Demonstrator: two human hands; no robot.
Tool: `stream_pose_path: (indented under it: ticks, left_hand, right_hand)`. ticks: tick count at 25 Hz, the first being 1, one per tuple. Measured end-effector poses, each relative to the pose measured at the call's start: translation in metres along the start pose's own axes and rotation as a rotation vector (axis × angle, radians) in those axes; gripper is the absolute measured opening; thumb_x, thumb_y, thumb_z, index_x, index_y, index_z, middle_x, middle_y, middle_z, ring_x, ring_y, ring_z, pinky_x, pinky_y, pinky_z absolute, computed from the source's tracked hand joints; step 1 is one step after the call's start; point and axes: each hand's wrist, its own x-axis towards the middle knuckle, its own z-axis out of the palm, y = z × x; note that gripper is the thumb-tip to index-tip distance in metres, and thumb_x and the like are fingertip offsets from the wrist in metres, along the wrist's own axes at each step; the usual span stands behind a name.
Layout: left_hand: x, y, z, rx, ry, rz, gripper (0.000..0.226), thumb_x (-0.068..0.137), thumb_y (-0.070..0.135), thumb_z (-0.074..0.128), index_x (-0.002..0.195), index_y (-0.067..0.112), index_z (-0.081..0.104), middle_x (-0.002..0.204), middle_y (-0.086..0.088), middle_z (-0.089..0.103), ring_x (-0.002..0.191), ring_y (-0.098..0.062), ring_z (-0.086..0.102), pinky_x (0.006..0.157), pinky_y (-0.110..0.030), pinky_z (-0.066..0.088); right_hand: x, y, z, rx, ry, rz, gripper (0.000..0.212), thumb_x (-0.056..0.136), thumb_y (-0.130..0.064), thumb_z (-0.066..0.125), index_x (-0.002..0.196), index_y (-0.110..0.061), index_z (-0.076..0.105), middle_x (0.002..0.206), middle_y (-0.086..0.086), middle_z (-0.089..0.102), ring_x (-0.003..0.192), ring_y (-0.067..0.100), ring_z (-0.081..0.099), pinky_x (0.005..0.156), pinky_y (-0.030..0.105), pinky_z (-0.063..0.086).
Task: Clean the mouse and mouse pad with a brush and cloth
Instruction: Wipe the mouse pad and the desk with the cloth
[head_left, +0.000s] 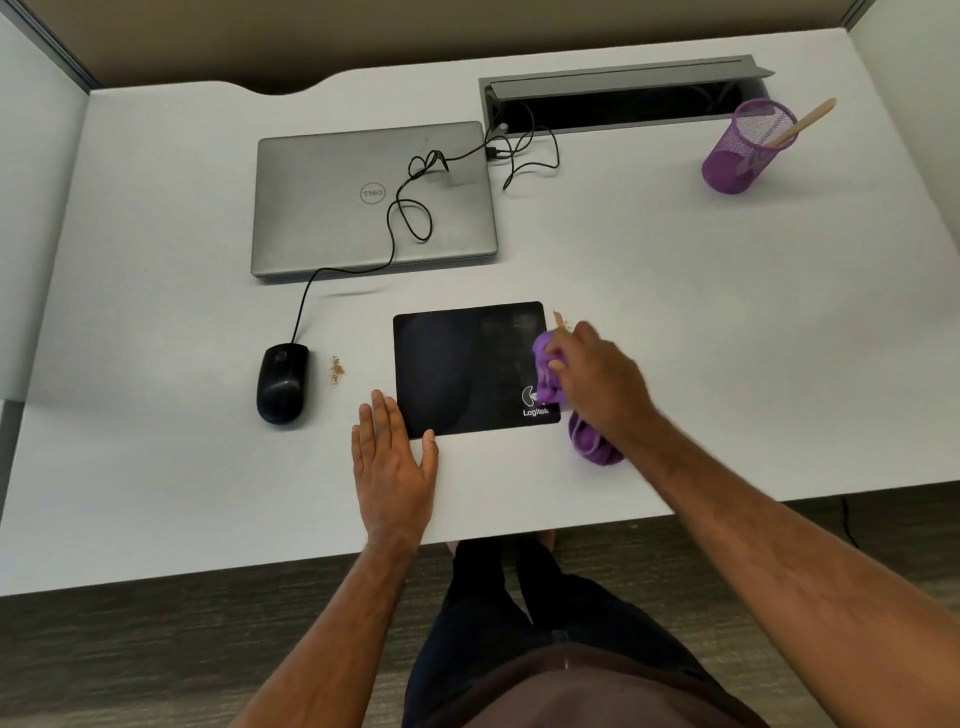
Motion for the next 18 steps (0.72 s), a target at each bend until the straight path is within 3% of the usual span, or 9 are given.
stream_pose_path:
  ticks: [4,10,18]
  left_hand:
    - [-0.001,-0.001,-0.001,-0.021,-0.008,0.002,0.076,0.105,0.055,0.024,0.165,0.013,0.005,0.174,-0.002,-0.001,0.161,-0.017,-0.005,0.131,-0.041,0.006]
    - [0.002,0.007,-0.002,-0.091,0.020,0.000,0.073,0.105,0.041,0.040,0.166,0.015,0.009,0.174,0.000,0.002,0.161,-0.018,-0.002,0.131,-0.044,0.007]
    - [0.007,0.010,0.006,0.015,0.046,0.024,0.071,0.101,0.035,0.033,0.166,0.015,0.013,0.174,0.000,0.007,0.161,-0.020,-0.001,0.131,-0.048,0.009]
  right_hand:
    - [0.029,0.041,-0.037,0.109,0.125,0.084,0.023,0.101,-0.025,0.058,0.123,-0.021,0.057,0.119,0.009,0.058,0.100,0.039,0.065,0.080,0.043,0.051]
    - [0.079,0.075,-0.051,0.106,0.050,0.066,0.045,0.102,-0.014,0.058,0.146,-0.008,0.048,0.144,0.017,0.053,0.130,0.037,0.051,0.107,0.045,0.043]
    - [0.118,0.056,-0.015,-0.073,-0.077,-0.080,0.049,0.100,-0.008,0.059,0.148,-0.013,0.050,0.145,0.012,0.052,0.126,0.034,0.050,0.103,0.042,0.043]
